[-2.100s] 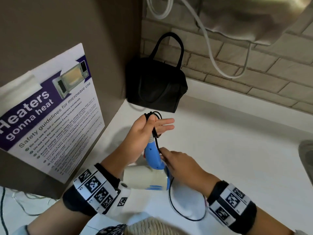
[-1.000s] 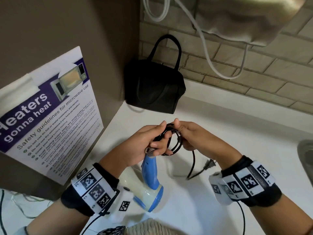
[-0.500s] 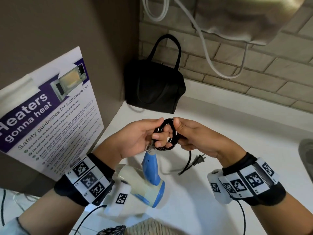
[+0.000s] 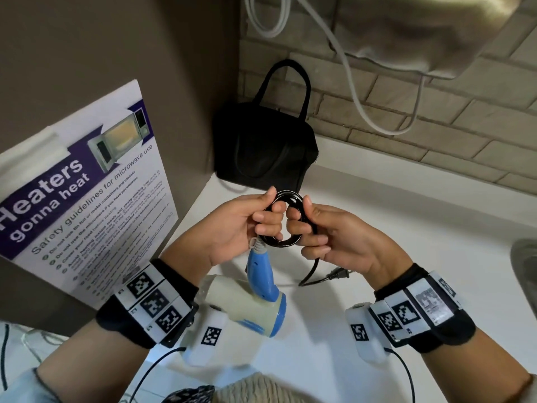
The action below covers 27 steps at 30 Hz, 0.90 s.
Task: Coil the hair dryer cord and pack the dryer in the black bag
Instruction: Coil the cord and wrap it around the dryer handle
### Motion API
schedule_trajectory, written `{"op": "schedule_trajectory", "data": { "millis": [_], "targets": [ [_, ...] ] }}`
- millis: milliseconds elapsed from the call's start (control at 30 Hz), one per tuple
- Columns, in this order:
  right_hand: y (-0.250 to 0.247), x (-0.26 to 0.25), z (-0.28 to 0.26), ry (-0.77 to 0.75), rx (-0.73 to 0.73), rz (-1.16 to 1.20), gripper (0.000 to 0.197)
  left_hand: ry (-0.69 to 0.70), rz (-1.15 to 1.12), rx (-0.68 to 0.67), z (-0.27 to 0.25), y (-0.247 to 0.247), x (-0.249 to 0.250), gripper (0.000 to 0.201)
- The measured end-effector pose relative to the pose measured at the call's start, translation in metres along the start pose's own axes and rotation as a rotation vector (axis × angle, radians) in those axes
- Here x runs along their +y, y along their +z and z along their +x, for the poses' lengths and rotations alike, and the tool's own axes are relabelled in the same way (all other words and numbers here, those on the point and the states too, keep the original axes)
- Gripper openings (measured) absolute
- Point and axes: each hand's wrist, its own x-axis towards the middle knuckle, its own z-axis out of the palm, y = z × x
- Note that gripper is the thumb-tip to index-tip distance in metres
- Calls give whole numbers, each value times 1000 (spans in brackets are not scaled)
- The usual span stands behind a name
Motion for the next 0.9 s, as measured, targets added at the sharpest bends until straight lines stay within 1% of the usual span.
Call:
{"op": "schedule_trajectory", "data": {
  "millis": [100,233,333,500,600,667,767,900],
  "targets": [
    [-1,2,1,-26,22,-9,25,18,-31,-14,2,4,-4,35],
    [4,7,4,-59,69,83,28,36,-53,-10,4,4,-5,35],
    [5,11,7,-67,111,41,29,75,-56,21,4,2,-5,29],
    [3,18,9,-59,118,54,31,123,-89,30,6,2,-11,23],
    [1,19,8,-65,111,55,33,120,-67,-6,6,2,-13,26],
    [-2,17,6,-79,92,71,29,110,-49,-24,7,2,-12,27],
    [-2,15,4,-102,100,94,25,90,-37,-29,6,0,-11,27],
    [0,16,4,-114,112,142,26,80,-14,-34,4,-2,-12,26]
  ]
}}
